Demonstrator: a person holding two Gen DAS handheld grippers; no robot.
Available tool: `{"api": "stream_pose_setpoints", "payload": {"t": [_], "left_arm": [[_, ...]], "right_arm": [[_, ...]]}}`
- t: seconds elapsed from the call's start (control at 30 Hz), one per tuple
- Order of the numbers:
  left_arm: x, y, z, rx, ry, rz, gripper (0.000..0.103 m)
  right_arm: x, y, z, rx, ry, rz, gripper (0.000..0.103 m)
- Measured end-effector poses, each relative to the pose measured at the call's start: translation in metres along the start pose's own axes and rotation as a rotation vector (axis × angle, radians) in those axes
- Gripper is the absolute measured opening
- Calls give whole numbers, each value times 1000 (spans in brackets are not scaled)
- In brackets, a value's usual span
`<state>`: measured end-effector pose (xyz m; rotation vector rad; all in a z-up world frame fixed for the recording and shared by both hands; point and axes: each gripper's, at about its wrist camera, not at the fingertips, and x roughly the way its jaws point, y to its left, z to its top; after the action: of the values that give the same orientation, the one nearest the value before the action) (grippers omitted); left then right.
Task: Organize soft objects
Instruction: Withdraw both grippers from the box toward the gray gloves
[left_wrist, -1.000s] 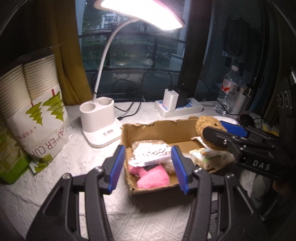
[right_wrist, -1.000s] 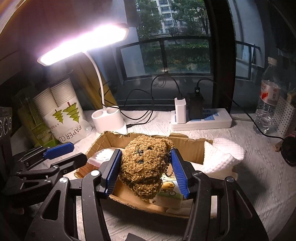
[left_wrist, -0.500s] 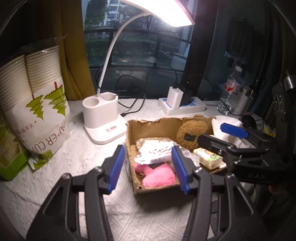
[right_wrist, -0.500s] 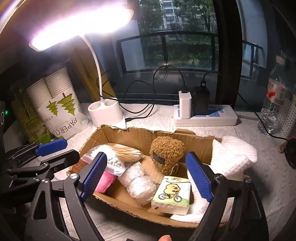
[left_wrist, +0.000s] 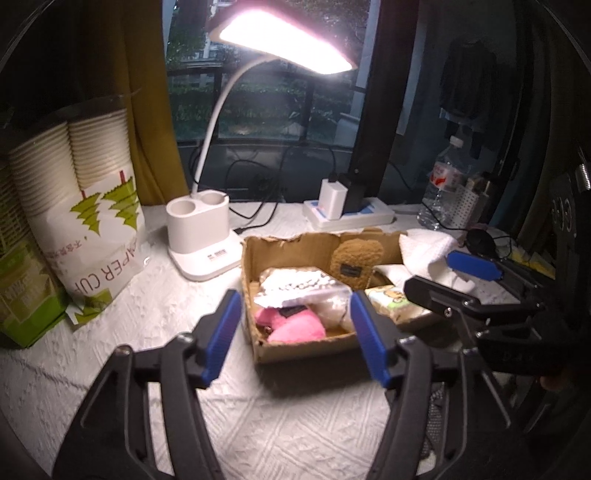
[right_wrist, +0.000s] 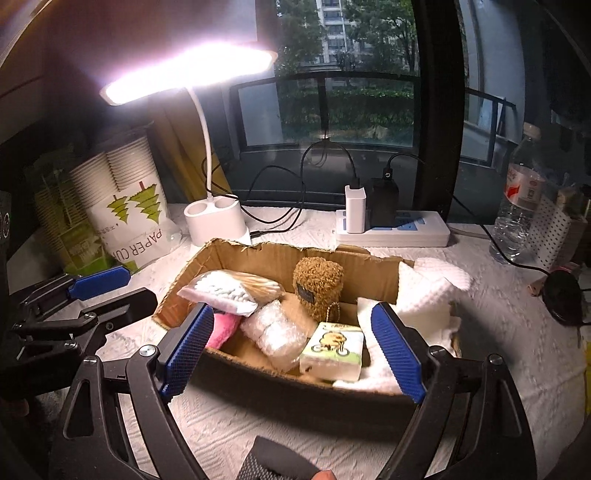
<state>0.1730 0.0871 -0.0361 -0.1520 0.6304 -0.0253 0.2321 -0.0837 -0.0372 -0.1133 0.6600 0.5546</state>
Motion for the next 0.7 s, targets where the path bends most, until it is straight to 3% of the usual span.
{"api": "stream_pose_setpoints", "payload": {"t": [0.7], "left_arm": [[-39, -18, -31, 25, -15, -21, 65]], "right_arm": [[-48, 11, -38, 0, -13, -21, 89]]}}
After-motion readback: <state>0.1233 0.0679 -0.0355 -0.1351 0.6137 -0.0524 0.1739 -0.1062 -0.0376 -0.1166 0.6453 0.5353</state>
